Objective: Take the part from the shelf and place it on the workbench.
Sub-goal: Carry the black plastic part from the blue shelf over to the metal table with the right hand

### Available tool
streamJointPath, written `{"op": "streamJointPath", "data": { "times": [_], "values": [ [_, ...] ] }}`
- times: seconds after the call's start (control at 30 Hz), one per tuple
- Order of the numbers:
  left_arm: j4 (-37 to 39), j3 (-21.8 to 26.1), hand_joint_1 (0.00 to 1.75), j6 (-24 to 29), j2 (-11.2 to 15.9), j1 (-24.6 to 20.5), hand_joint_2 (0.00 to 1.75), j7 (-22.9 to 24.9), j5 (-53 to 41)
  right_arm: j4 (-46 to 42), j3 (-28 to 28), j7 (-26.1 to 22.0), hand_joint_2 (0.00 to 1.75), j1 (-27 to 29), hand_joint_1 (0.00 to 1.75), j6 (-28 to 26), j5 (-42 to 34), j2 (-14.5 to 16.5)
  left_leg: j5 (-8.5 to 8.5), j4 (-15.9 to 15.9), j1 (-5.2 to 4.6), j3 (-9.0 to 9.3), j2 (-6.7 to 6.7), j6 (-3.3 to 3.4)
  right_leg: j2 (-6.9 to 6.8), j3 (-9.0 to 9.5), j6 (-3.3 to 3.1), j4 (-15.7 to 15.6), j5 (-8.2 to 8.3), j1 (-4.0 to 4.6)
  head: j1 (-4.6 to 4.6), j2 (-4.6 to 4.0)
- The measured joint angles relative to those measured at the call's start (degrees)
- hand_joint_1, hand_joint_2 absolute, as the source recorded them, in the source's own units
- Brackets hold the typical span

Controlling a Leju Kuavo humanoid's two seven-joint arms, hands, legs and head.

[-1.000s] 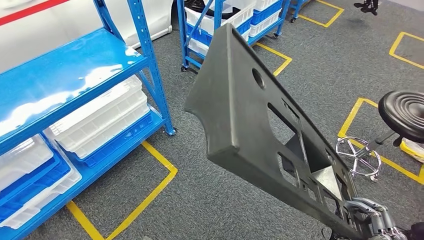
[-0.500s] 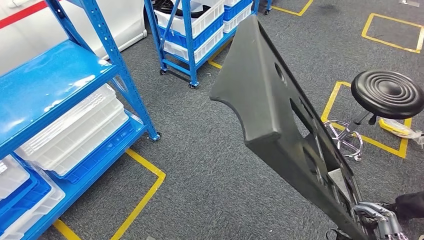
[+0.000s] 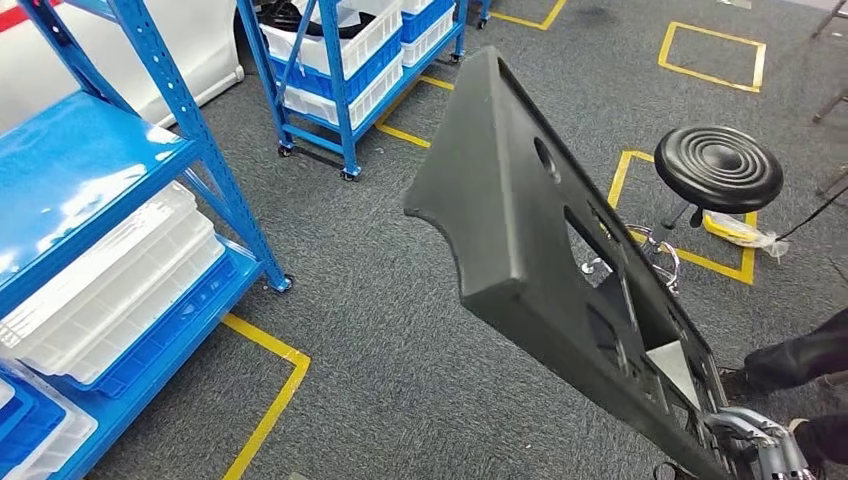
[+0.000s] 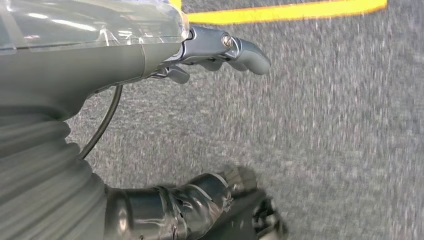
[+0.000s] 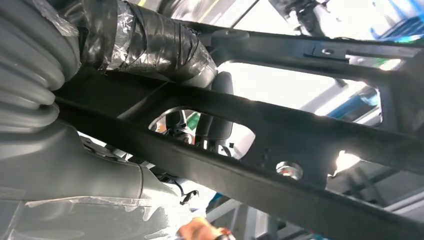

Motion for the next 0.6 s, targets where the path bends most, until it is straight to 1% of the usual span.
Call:
{"op": "streamJointPath", "data": {
  "times": [0.03, 0.07, 0.1, 0.13, 0.17, 0.2, 0.23, 0.27, 0.3, 0.33, 0.37, 0.4, 0.43, 0.47, 0.5, 0.53, 0.57, 0.6],
  "values": [
    [0.0, 0.0, 0.00, 0.0, 0.0, 0.1, 1.75, 0.0, 0.0, 0.0, -0.1, 0.0, 1.75, 0.0, 1.75, 0.0, 0.0, 0.0, -0.03, 0.0, -0.10, -0.03, 0.58, 0.03, -0.23, -1.21, 0.10, 2.7, -0.83, -0.04, 0.01, 0.00],
    [0.0, 0.0, 0.00, 0.0, 0.0, 0.1, 1.75, 0.0, 0.0, 0.0, -0.2, 0.0, 1.75, 0.0, 1.75, 0.0, 0.0, 0.0, -0.07, 0.0, -0.18, -0.04, 1.12, 0.04, -0.34, -1.47, 0.11, 3.4, -0.56, -0.05, 0.00, 0.00],
    [0.0, 0.0, 0.00, 0.0, 0.0, 0.1, 1.75, 0.0, 0.0, 0.0, -0.3, 0.0, 1.75, 0.1, 1.75, 0.0, -0.1, 0.0, -0.12, 0.1, -0.24, 0.01, 1.63, 0.03, -0.50, -0.63, 0.03, 2.0, 0.69, -0.04, 0.01, 0.00],
    [0.0, 0.0, 0.00, 0.0, 0.0, 0.0, 1.75, 0.0, 0.0, 0.0, -0.3, 0.0, 1.75, 0.1, 1.75, 0.0, -0.2, 0.0, -0.19, 0.1, -0.29, 0.10, 2.07, -0.02, -0.88, 1.28, -0.16, -1.4, 2.59, 0.01, 0.01, 0.00],
    [0.0, 0.0, 0.00, 0.0, -0.1, 0.0, 1.75, 0.0, 0.0, 0.0, -0.3, 0.0, 1.75, 0.0, 1.75, 0.0, -0.2, 0.0, -0.28, 0.1, -0.35, 0.23, 2.45, -0.11, -1.79, 3.57, -0.47, -5.7, 4.16, 0.17, 0.01, 0.00],
    [0.0, 0.0, 0.00, 0.0, -0.1, -0.1, 1.75, 0.0, -0.1, 0.0, -0.3, 0.0, 1.75, 0.0, 1.75, 0.0, -0.3, 0.0, -0.40, 0.2, -0.50, 0.33, 2.78, -0.30, -2.60, 5.44, -0.80, -9.2, 5.28, 0.42, -0.01, 0.00],
    [0.0, 0.0, 0.00, 0.0, -0.1, -0.1, 1.75, 0.0, -0.1, 0.0, -0.3, 0.0, 1.75, 0.0, 1.75, 0.0, -0.4, 0.0, -0.51, 0.2, -0.60, 0.39, 3.12, -0.52, -3.18, 6.60, -1.10, -11.6, 5.80, 0.69, -0.02, 0.00],
    [0.0, 0.0, 0.00, 0.0, -0.2, -0.1, 1.75, 0.0, -0.1, -0.1, -0.3, -0.1, 1.75, 0.0, 1.75, 0.0, -0.4, 0.0, -0.59, 0.2, -0.68, 0.44, 3.43, -0.78, -3.42, 6.99, -1.31, -12.5, 5.79, 0.95, -0.02, 0.00],
    [0.0, 0.0, 0.00, 0.0, -0.2, -0.1, 1.75, 0.0, -0.1, -0.1, -0.4, -0.1, 1.75, 0.1, 1.75, 0.0, -0.4, 0.0, -0.63, 0.2, -0.71, 0.50, 3.76, -1.06, -2.98, 6.89, -1.47, -12.6, 5.88, 1.10, -0.03, 0.00],
    [0.0, 0.0, 0.00, 0.0, -0.2, -0.2, 1.75, -0.1, -0.1, -0.2, -0.4, -0.1, 1.75, 0.1, 1.75, 0.0, -0.5, 0.0, -0.76, 0.2, -0.67, 0.53, 3.96, -1.38, -2.52, 6.91, -1.73, -12.8, 6.04, 0.94, -0.03, 0.00],
    [0.0, 0.0, 0.00, 0.0, -0.3, -0.2, 1.75, -0.1, -0.1, -0.2, -0.4, -0.1, 1.75, 0.1, 1.75, 0.0, -0.5, 0.0, -1.16, 0.6, -0.61, 0.49, 3.60, -1.69, -2.13, 6.99, -2.03, -13.1, 6.22, 0.77, -0.03, 0.00],
    [0.0, 0.0, 0.00, 0.0, -0.3, -0.3, 1.75, -0.1, -0.1, -0.2, -0.4, 0.0, 1.75, 0.0, 1.75, 0.0, -0.5, 0.0, -2.14, 1.7, -0.55, 0.06, 2.91, -1.96, -1.78, 7.06, -2.40, -13.3, 6.44, 0.59, -0.05, 0.00],
    [0.0, 0.0, 0.00, 0.0, -0.3, -0.3, 1.75, -0.2, -0.1, -0.2, -0.4, 0.0, 1.75, -0.1, 1.75, 0.0, -0.5, 0.0, -3.69, 4.1, -0.48, -0.91, 1.97, -2.19, -1.46, 7.14, -2.71, -13.6, 6.63, 0.39, -0.07, 0.00],
    [0.0, 0.0, 0.00, 0.0, -0.3, -0.3, 1.75, -0.2, -0.1, -0.2, -0.5, 0.0, 1.75, -0.2, 1.75, 0.0, -0.5, 0.0, -5.58, 7.4, -0.38, -2.34, 1.08, -2.32, -1.13, 7.11, -2.88, -13.6, 6.69, 0.43, -0.08, 0.00],
    [0.0, 0.0, 0.00, 0.0, -0.3, -0.3, 1.75, -0.2, 0.0, -0.2, -0.5, 0.1, 1.75, -0.3, 1.75, 0.0, -0.5, 0.0, -7.42, 11.2, -0.31, -4.10, 0.64, -2.44, -0.74, 7.04, -2.98, -13.6, 6.71, 0.45, -0.10, 0.00],
    [0.0, 0.0, 0.00, 0.0, -0.3, -0.2, 1.75, -0.2, 0.0, -0.2, -0.5, 0.1, 1.75, -0.4, 1.75, 0.0, -0.4, 0.0, -8.48, 14.4, -0.24, -5.59, 0.47, -2.57, -0.25, 7.01, -3.00, -13.5, 6.72, 0.47, -0.10, 0.00],
    [0.0, 0.0, 0.00, 0.0, -0.3, -0.1, 1.75, -0.2, 0.0, -0.2, -0.5, 0.2, 1.75, -0.4, 1.75, 0.0, -0.4, 0.0, -8.48, 16.0, -0.15, -6.37, 0.42, -2.67, 0.26, 7.00, -2.99, -13.5, 6.71, 0.49, -0.10, 0.00],
    [0.0, 0.0, 0.00, 0.0, -0.3, -0.1, 1.75, -0.2, 0.0, -0.2, -0.5, 0.3, 1.75, -0.4, 1.75, 0.0, -0.4, 0.0, -7.33, 15.3, -0.05, -6.17, 0.38, -2.74, 0.83, 6.99, -2.95, -13.3, 6.68, 0.48, -0.10, 0.00]
  ]
}}
